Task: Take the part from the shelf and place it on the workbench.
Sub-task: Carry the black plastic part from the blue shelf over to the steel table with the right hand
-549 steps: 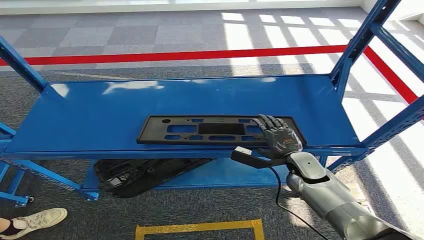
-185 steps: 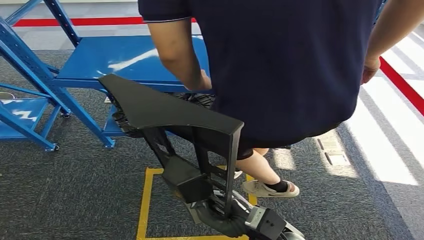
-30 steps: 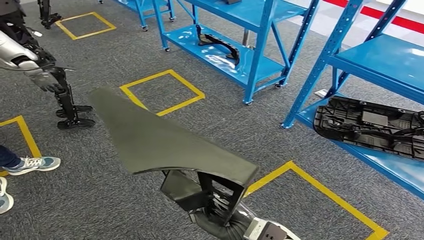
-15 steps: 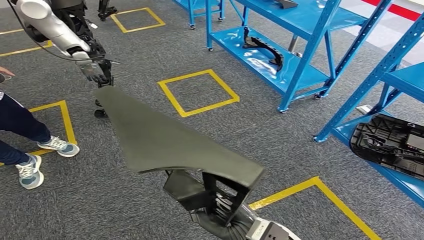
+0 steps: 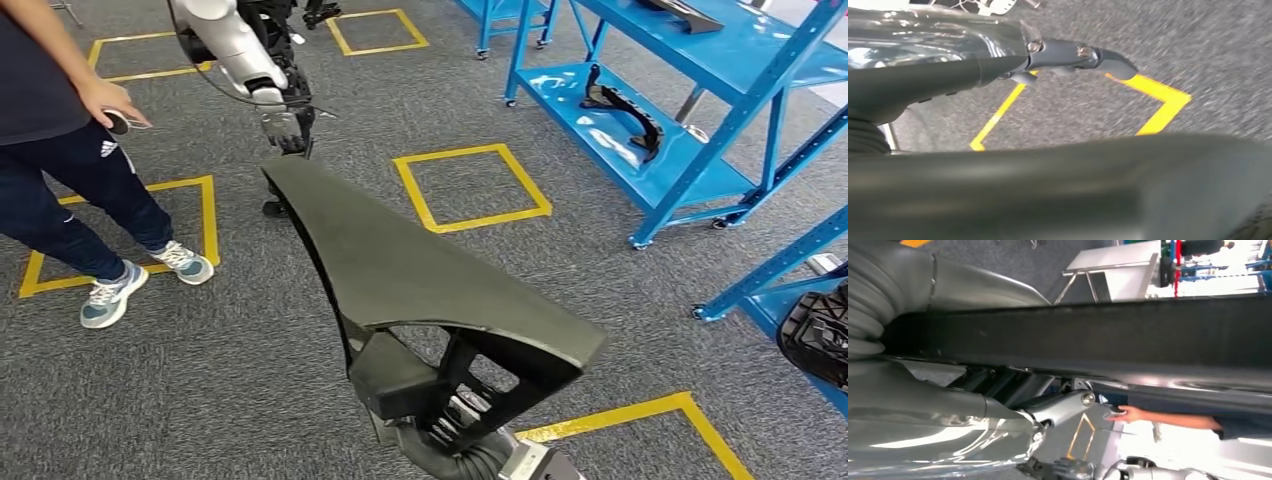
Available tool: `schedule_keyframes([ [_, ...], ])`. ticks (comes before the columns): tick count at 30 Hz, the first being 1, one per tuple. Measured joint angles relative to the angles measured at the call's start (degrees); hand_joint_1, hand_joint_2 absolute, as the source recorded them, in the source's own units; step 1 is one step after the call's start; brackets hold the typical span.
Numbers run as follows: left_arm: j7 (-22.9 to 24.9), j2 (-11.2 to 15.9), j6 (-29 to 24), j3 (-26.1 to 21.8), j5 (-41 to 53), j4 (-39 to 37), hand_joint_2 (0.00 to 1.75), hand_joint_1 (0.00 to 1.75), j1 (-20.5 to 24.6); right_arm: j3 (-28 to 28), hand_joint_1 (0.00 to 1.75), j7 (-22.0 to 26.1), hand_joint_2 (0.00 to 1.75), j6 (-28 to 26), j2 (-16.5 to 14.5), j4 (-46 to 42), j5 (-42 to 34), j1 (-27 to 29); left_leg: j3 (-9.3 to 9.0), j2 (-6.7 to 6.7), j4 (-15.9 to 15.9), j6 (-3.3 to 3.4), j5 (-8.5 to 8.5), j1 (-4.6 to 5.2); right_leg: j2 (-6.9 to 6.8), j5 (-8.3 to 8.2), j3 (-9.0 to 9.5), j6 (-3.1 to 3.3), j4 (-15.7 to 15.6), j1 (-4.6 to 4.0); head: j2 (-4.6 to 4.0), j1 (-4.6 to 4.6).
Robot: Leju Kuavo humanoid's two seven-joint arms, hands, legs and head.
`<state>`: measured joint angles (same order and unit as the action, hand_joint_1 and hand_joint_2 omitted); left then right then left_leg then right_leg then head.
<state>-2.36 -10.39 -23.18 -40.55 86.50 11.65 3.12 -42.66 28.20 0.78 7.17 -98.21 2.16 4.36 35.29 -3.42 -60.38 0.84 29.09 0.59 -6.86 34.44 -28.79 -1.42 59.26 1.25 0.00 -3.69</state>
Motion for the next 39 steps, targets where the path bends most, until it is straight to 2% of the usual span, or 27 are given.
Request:
schedule_keyframes([
  [1, -0.07, -0.01, 0.13, 0.20, 0.03, 0.00, 1.75, 0.00, -0.12, 0.03, 1.75, 0.01, 1.75, -0.14, 0.05, -0.07, -0.04, 0.19, -0.20, 0.57, 0.27, 0.34, -0.04, -0.10, 0.72, 0.44, 0.17, -0.23, 0.26, 0.12, 0.00, -0.01],
  [3, 0.04, -0.03, 0.50, 0.73, 0.10, 0.00, 1.75, 0.00, -0.02, 0.11, 1.75, 0.02, 1.75, -0.52, 0.24, -0.23, -0.25, 0.66, -0.67, 1.78, 0.74, 1.06, -0.13, -0.38, 3.81, 2.89, -1.31, -0.38, 4.02, 0.26, 0.00, 0.05],
  [4, 0.15, -0.05, 0.72, 1.04, 0.13, 0.00, 1.75, 0.00, 0.12, 0.17, 1.75, 0.02, 1.75, -0.71, 0.40, -0.26, -0.42, 1.01, -0.76, 2.44, 0.78, 1.30, -0.06, -0.35, 5.36, 4.58, -3.16, -0.27, 7.66, 0.21, 0.00, 0.07],
  [6, 0.40, -0.11, 1.26, 1.64, 0.17, 0.00, 1.75, 0.00, 0.25, 0.23, 1.75, 0.01, 1.75, -1.08, 0.72, -0.26, -0.77, 1.89, -0.95, 3.98, 0.76, 1.64, 0.09, -0.24, 6.49, 6.70, -7.37, -0.14, 14.73, 0.03, 0.00, 0.09],
  [7, 0.55, -0.13, 1.39, 1.90, 0.19, 0.00, 1.75, 0.00, 0.19, 0.25, 1.75, -0.01, 1.75, -1.22, 0.83, -0.26, -0.91, 2.23, -1.12, 4.78, 0.75, 1.70, 0.18, -0.19, 6.62, 6.13, -8.51, -0.12, 15.95, -0.04, 0.00, 0.09],
  [8, 0.72, -0.13, 1.47, 2.11, 0.19, 0.00, 1.75, 0.00, 0.11, 0.26, 1.75, -0.01, 1.75, -1.33, 0.90, -0.25, -1.02, 2.44, -1.34, 5.59, 0.73, 1.71, 0.29, -0.17, 6.75, 4.45, -8.62, -0.09, 14.96, -0.08, 0.00, 0.09],
  [9, 0.88, -0.13, 1.44, 2.26, 0.15, 0.00, 1.75, 0.00, 0.05, 0.26, 1.75, -0.02, 1.75, -1.41, 0.94, -0.25, -1.13, 2.51, -1.60, 6.41, 0.70, 1.62, 0.43, -0.17, 7.16, 1.95, -7.76, -0.05, 11.96, -0.08, 0.00, 0.09],
  [11, 1.11, -0.11, 1.20, 2.32, 0.04, 0.00, 1.75, 0.00, 0.07, 0.26, 1.75, -0.02, 1.75, -1.43, 1.00, -0.19, -1.43, 2.44, -1.83, 7.95, 0.45, 1.26, 0.77, -0.21, 9.58, -2.08, -5.35, 0.13, 4.86, 0.10, 0.00, 0.09],
  [13, 1.27, -0.05, 0.82, 2.22, -0.10, 0.00, 1.75, 0.00, 0.14, 0.26, 1.75, -0.01, 1.75, -1.22, 1.04, -0.07, -1.85, 2.29, -1.53, 9.23, 0.23, 0.76, 0.89, -0.33, 11.36, -3.06, -4.27, 0.36, 1.59, 0.12, 0.00, 0.08],
  [15, 1.29, 0.08, 0.48, 1.91, -0.26, 0.00, 1.75, 0.00, -0.01, 0.26, 1.75, 0.00, 1.75, -0.73, 0.97, 0.08, -2.15, 1.78, -1.27, 10.24, 0.25, 0.23, 0.86, -0.52, 10.62, -2.98, -4.08, 0.77, 1.27, -0.01, 0.00, 0.07],
  [16, 1.25, 0.15, 0.34, 1.68, -0.32, 0.00, 1.75, 0.00, -0.12, 0.26, 1.75, 0.00, 1.75, -0.49, 0.89, 0.14, -2.23, 1.38, -1.18, 9.85, 0.02, -0.03, 1.07, -0.50, 10.01, -2.99, -3.90, 1.05, 1.16, 0.03, 0.00, 0.06],
  [17, 1.22, 0.22, 0.25, 1.46, -0.36, 0.00, 1.75, 0.00, -0.15, 0.27, 1.75, 0.01, 1.75, -0.33, 0.78, 0.19, -2.25, 1.01, -0.78, 8.81, -0.93, -0.32, 1.69, -0.47, 9.29, -2.95, -3.70, 1.35, 1.04, 0.11, 0.00, 0.04],
  [19, 1.18, 0.29, 0.19, 1.23, -0.37, 0.00, 1.75, 0.00, 0.02, 0.28, 1.75, 0.02, 1.75, -0.10, 0.64, 0.30, -2.26, 0.67, 1.61, 5.85, -5.86, -0.90, 4.26, -0.48, 7.59, -2.71, -3.31, 1.84, 0.91, 0.14, 0.00, 0.02],
  [21, 1.17, 0.29, 0.18, 1.13, -0.39, 0.00, 1.75, 0.00, 0.13, 0.28, 1.75, 0.02, 1.75, 0.14, 0.61, 0.59, -2.32, 0.64, 5.22, 4.49, -12.66, -1.39, 6.81, -0.78, 5.81, -2.34, -3.03, 2.06, 0.92, 0.02, 0.00, 0.03],
  [22, 1.16, 0.28, 0.16, 1.08, -0.42, 0.00, 1.75, 0.00, 0.05, 0.28, 1.75, 0.04, 1.75, 0.23, 0.61, 0.77, -2.39, 0.64, 6.19, 4.25, -14.31, -1.53, 6.89, -0.90, 4.98, -2.13, -2.85, 2.04, 0.93, -0.01, 0.00, 0.03],
  [23, 1.11, 0.28, 0.14, 1.04, -0.44, 0.00, 1.75, 0.00, -0.06, 0.28, 1.75, 0.06, 1.75, 0.28, 0.61, 0.91, -2.48, 0.62, 6.12, 4.06, -13.93, -1.57, 5.96, -0.99, 4.23, -1.91, -2.61, 1.97, 0.93, -0.02, 0.00, 0.03],
  [24, 1.06, 0.27, 0.09, 1.01, -0.46, 0.00, 1.75, 0.00, -0.15, 0.28, 1.75, 0.10, 1.75, 0.29, 0.61, 0.98, -2.56, 0.62, 4.90, 3.72, -11.32, -1.50, 4.11, -1.02, 3.53, -1.66, -2.27, 1.88, 0.93, -0.02, 0.00, 0.03],
  [26, 0.99, 0.27, -0.09, 0.96, -0.50, 0.00, 1.75, 0.00, -0.13, 0.33, 1.75, 0.29, 1.75, 0.28, 0.61, 1.04, -2.81, 0.61, 1.44, 1.51, -4.23, -1.03, 0.83, -0.64, 2.30, -1.11, -1.59, 1.53, 0.91, -0.12, 0.00, 0.03],
  [28, 0.97, 0.25, -0.28, 0.90, -0.61, 0.00, 1.75, 0.00, 0.07, 0.38, 1.75, 0.57, 1.75, 0.20, 0.59, 1.05, -3.07, 0.67, -0.14, -0.53, -0.71, -0.40, 0.12, 0.03, 1.34, -0.70, -1.24, 1.01, 0.80, -0.28, 0.00, 0.04],
  [30, 0.94, 0.22, -0.42, 0.74, -0.89, 0.00, 1.75, 0.00, 0.06, 0.39, 1.75, 0.72, 1.75, -0.18, 0.49, 1.04, -3.17, 0.73, -0.16, -0.15, -0.31, 0.10, 0.39, 0.41, 0.33, -0.43, -0.81, 0.45, 0.46, -0.26, 0.00, 0.04],
  [31, 0.91, 0.22, -0.51, 0.62, -1.05, 0.00, 1.75, 0.00, -0.05, 0.39, 1.75, 0.72, 1.75, -0.46, 0.42, 1.01, -3.19, 0.73, -0.34, 0.41, -0.01, 0.37, 0.34, 0.36, 0.49, -0.14, -0.50, 0.19, 0.49, -0.14, 0.00, 0.05],
  [33, 0.85, 0.21, -0.73, 0.38, -1.28, 0.00, 1.75, 0.00, -0.03, 0.39, 1.75, 0.74, 1.75, -1.02, 0.33, 0.92, -3.24, 0.79, -0.85, 1.52, 0.56, 1.01, 0.21, 0.05, 2.95, 1.66, -1.21, -0.10, 2.97, 0.00, 0.00, 0.08],
  [35, 0.78, 0.13, -0.86, 0.26, -1.28, 0.00, 1.75, 0.00, 0.22, 0.40, 1.75, 0.76, 1.75, -1.52, 0.39, 0.86, -3.38, 1.16, -1.17, 2.77, 0.71, 1.50, 0.27, -0.12, 5.81, 4.84, -4.67, -0.05, 9.78, 0.00, 0.00, 0.11],
  [36, 0.74, 0.08, -0.86, 0.21, -1.26, 0.00, 1.75, 0.00, 0.31, 0.42, 1.75, 0.76, 1.75, -1.74, 0.44, 0.86, -3.48, 1.42, -1.28, 3.50, 0.70, 1.64, 0.34, -0.12, 6.29, 5.94, -6.77, -0.05, 13.36, -0.03, 0.00, 0.13],
  [37, 0.71, 0.03, -0.86, 0.15, -1.24, 0.00, 1.75, 0.00, 0.32, 0.43, 1.75, 0.76, 1.75, -1.91, 0.50, 0.86, -3.58, 1.65, -1.42, 4.27, 0.69, 1.72, 0.42, -0.11, 6.47, 6.06, -8.36, -0.08, 15.60, -0.06, 0.00, 0.12],
  [38, 0.70, 0.01, -0.86, 0.10, -1.22, 0.00, 1.75, 0.00, 0.28, 0.43, 1.75, 0.77, 1.75, -2.11, 0.54, 0.86, -3.69, 1.82, -1.59, 5.09, 0.67, 1.72, 0.50, -0.12, 6.58, 4.98, -9.03, -0.11, 15.78, -0.08, 0.00, 0.12],
  [39, 0.72, 0.00, -0.85, 0.05, -1.22, 0.00, 1.75, 0.00, 0.24, 0.43, 1.75, 0.77, 1.75, -2.31, 0.56, 0.85, -3.81, 1.96, -1.81, 5.91, 0.65, 1.66, 0.62, -0.16, 6.76, 2.89, -8.62, -0.14, 13.74, -0.06, 0.00, 0.12],
])
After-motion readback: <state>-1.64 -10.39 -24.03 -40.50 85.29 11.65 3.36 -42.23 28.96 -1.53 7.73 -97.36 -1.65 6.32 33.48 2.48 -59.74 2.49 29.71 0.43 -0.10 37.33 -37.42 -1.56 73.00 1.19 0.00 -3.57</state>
